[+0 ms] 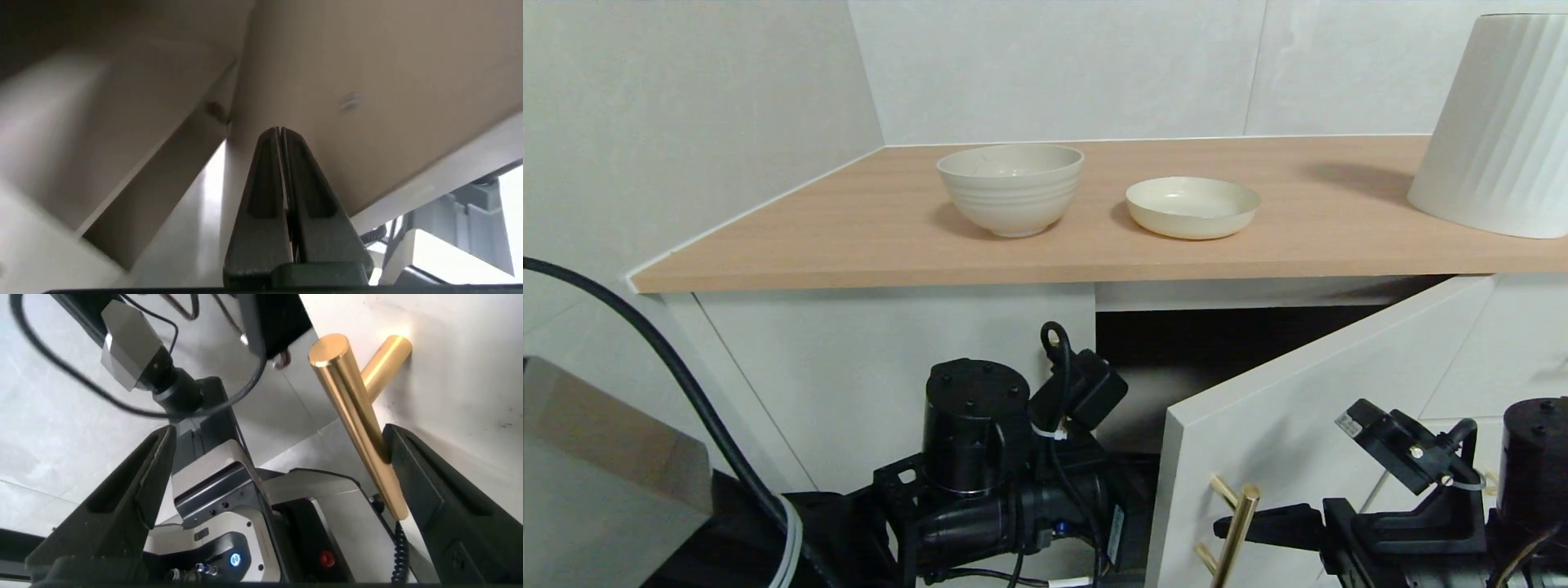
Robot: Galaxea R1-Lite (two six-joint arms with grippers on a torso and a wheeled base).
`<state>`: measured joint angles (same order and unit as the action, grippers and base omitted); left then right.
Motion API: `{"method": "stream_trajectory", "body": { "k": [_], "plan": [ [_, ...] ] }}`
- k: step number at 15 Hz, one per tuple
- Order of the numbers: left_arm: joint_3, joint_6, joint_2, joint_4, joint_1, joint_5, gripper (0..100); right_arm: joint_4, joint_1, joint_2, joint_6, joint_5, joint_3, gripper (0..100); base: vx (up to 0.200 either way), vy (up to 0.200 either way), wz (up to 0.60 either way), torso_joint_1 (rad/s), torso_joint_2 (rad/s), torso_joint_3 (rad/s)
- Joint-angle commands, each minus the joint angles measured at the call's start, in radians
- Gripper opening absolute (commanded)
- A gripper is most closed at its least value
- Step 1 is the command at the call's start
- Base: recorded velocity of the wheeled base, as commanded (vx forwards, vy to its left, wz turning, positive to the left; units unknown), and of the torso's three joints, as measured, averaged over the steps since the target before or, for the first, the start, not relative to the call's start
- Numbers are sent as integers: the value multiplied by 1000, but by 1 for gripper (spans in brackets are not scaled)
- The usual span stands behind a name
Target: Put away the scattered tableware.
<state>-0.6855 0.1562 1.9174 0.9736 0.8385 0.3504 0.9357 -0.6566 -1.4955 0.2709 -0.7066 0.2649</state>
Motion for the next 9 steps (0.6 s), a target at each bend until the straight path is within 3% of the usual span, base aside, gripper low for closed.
{"method": "stream_trajectory", "body": {
  "k": [1, 4, 7, 9],
  "plan": [
    [-12, 0, 3, 10, 19, -1, 0, 3, 17, -11, -1, 2, 0, 100, 0, 0, 0, 0, 0, 0],
    [-17, 0, 3, 11, 28, -1, 0, 3, 91, -23, -2, 6, 11, 100, 0, 0, 0, 0, 0, 0],
    [-19, 0, 6, 11, 28, -1, 0, 2, 155, -15, -28, 96, 22, 100, 0, 0, 0, 0, 0, 0],
    [-19, 0, 3, 10, 28, -4, 0, -86, 161, 139, -48, 154, -6, 100, 0, 0, 0, 0, 0, 0]
  ]
}}
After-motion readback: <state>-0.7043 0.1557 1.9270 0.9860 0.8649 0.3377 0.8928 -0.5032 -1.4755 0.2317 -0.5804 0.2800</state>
